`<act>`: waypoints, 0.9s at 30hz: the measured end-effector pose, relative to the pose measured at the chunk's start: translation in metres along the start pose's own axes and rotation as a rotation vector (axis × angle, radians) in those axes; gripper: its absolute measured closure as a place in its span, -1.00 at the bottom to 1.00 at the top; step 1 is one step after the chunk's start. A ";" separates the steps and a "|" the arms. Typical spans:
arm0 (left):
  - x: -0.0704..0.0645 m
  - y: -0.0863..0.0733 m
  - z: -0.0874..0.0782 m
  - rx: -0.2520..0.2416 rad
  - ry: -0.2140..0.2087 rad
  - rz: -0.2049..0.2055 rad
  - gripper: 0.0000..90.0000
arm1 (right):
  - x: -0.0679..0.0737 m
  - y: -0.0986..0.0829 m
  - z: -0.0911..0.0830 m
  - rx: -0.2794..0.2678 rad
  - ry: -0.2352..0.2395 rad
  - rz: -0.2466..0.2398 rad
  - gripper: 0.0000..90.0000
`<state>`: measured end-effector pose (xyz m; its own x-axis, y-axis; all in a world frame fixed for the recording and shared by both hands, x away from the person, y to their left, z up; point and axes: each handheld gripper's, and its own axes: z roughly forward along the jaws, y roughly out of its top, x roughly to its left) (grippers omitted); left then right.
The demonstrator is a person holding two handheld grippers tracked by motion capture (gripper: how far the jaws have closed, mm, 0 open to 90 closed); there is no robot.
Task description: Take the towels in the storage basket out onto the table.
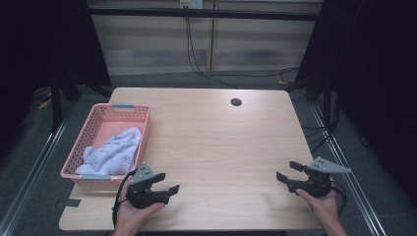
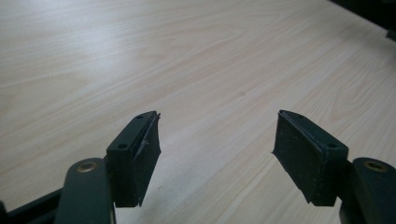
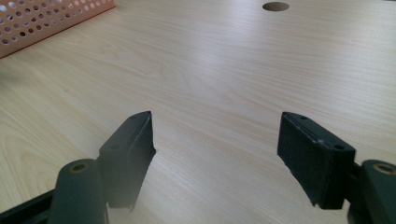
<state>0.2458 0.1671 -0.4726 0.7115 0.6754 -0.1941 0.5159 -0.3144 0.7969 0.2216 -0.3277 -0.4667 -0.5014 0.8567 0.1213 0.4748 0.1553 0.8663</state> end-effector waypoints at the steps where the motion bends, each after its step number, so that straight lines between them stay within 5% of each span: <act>1: 0.000 0.000 0.002 0.004 -0.011 -0.008 -0.33 | 0.000 0.000 0.000 0.002 0.001 -0.001 -0.40; 9: -0.001 0.002 0.005 0.041 -0.062 -0.002 -0.43 | 0.006 -0.001 0.001 0.024 0.030 -0.023 -0.45; 11: -0.003 0.003 -0.001 0.032 -0.112 -0.033 -0.41 | 0.010 -0.001 0.002 0.029 0.038 -0.035 -0.45; 15: -0.007 0.007 -0.012 0.023 -0.120 -0.034 -0.24 | 0.012 0.000 0.001 0.025 0.043 -0.039 -0.44; 16: -0.009 0.012 -0.025 0.002 -0.170 -0.020 -0.10 | 0.012 0.000 0.001 0.033 0.043 -0.042 -0.44; 21: -0.003 0.024 -0.051 -0.048 -0.127 -0.038 -0.01 | 0.011 -0.001 -0.001 0.028 0.049 -0.033 -0.42; 23: 0.010 0.033 -0.074 -0.031 -0.048 -0.085 -0.02 | 0.011 -0.001 0.000 0.041 0.062 -0.034 -0.42; 27: 0.030 0.044 -0.093 0.017 0.044 -0.074 -0.18 | 0.012 -0.001 0.003 0.057 0.070 -0.045 -0.41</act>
<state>0.2457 0.2353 -0.3900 0.6499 0.7255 -0.2265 0.5744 -0.2737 0.7715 0.2171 -0.3161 -0.4672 -0.5718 0.8118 0.1181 0.4898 0.2223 0.8430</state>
